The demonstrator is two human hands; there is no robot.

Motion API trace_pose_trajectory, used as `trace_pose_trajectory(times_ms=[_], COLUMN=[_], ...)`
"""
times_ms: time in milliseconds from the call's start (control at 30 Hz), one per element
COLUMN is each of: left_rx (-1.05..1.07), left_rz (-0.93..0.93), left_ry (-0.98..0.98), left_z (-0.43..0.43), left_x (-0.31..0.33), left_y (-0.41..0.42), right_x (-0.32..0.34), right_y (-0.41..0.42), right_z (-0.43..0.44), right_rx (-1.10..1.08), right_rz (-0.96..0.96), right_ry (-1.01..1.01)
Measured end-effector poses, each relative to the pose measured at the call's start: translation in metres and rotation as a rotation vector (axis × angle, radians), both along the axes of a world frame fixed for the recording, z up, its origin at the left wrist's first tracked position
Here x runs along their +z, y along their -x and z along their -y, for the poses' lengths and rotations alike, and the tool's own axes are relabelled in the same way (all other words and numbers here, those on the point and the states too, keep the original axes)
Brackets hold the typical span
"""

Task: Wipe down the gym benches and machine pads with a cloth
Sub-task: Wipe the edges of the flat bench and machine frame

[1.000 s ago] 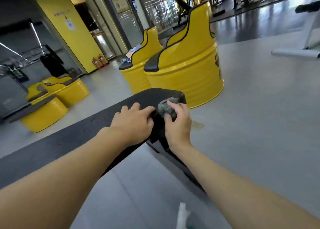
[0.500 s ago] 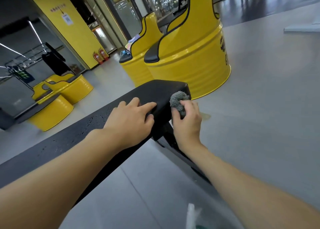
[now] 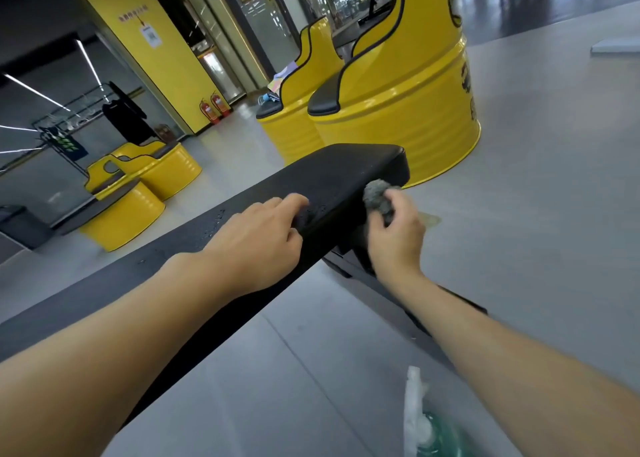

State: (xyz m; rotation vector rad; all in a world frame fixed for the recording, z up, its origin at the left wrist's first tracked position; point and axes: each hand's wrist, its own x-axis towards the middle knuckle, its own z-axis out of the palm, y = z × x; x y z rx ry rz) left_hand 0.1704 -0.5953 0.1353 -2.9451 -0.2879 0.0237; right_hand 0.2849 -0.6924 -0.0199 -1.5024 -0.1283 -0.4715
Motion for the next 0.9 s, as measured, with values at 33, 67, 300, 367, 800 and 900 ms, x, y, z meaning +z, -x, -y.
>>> trace_pose_trajectory(times_ms=[33,67,300,367,800,900], left_rx=[0.007,0.030,0.071,0.077,0.127,0.108], left_rz=[0.000,-0.018,-0.051,-0.053,-0.038,-0.013], left_ry=[-0.010,-0.036,0.022,0.041,0.051,-0.013], left_z=[-0.003,-0.006,-0.012,-0.016,-0.019,-0.025], left_x=[0.002,0.003,0.006,0.008,0.011,0.009], left_y=[0.007,0.017,0.034,0.038,0.057,0.068], right_x=[0.004,0.008,0.006,0.007,0.009,0.018], right_y=[-0.010,-0.010,0.075,0.054,0.100,0.068], right_z=[0.005,0.006,-0.028,-0.020,-0.035,-0.029], right_rx=[-0.008,-0.016,0.074,0.069,0.145,0.005], right_rz=[-0.041,-0.070,0.182,0.185,0.241,0.054], right_ry=[-0.022,-0.037,0.082,0.118,0.129,0.030])
